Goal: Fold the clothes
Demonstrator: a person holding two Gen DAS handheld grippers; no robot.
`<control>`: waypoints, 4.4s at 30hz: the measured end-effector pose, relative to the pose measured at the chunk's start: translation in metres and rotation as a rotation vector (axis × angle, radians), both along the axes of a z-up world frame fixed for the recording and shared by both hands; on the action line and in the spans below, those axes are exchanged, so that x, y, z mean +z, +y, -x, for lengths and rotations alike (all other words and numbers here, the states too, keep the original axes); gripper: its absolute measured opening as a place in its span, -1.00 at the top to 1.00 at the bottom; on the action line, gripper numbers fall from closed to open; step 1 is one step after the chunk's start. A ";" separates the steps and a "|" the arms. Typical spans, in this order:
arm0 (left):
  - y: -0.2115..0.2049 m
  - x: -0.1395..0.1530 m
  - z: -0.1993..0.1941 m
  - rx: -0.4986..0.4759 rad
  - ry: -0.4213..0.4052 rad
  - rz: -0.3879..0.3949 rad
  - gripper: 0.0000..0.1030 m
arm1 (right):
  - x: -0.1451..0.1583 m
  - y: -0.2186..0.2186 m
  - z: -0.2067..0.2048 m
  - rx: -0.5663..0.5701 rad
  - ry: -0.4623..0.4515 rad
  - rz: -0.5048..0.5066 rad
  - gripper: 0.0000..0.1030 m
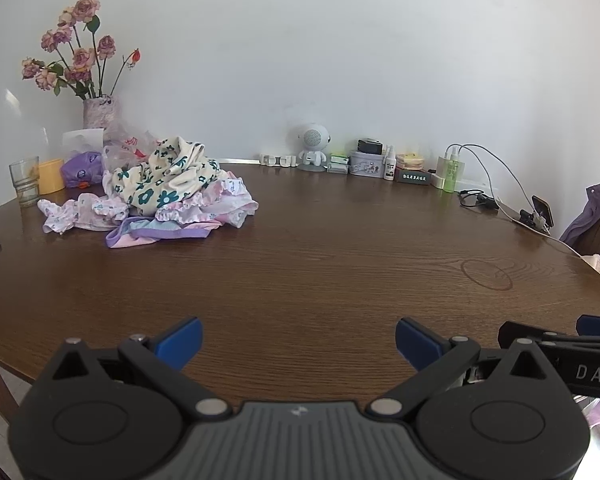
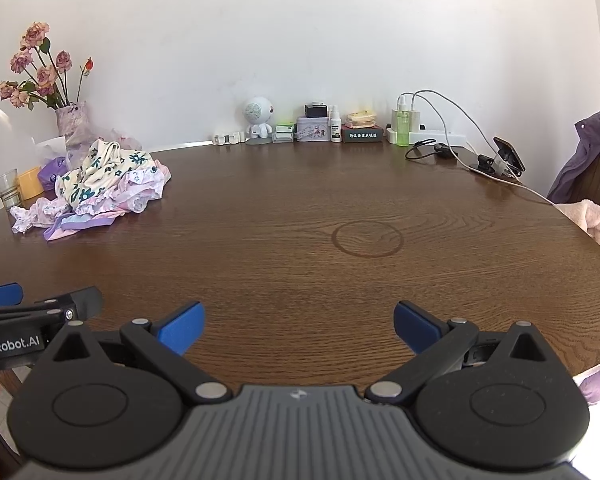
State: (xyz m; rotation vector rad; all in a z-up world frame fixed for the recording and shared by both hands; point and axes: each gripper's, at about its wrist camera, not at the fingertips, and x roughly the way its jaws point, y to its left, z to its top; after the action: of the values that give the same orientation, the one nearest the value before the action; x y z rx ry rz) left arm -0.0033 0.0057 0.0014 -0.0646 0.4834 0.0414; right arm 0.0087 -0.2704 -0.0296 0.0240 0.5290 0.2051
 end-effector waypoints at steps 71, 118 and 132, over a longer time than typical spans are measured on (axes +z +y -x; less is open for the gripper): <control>0.000 -0.003 0.003 0.042 -0.012 -0.018 -1.00 | -0.001 0.008 -0.006 0.042 0.014 0.019 -0.99; 0.222 0.028 -0.239 0.259 0.052 -0.176 -1.00 | 0.081 0.341 -0.327 0.746 0.092 0.013 0.77; 0.069 0.056 -0.128 -0.186 -0.059 -0.235 -1.00 | 0.117 0.096 -0.193 0.732 -0.029 0.219 0.91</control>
State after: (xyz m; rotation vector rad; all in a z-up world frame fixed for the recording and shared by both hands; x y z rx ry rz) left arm 0.1251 0.0746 0.0572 0.2089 0.4214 -0.0856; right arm 0.2016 -0.1746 0.0876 -0.3907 0.5111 0.8589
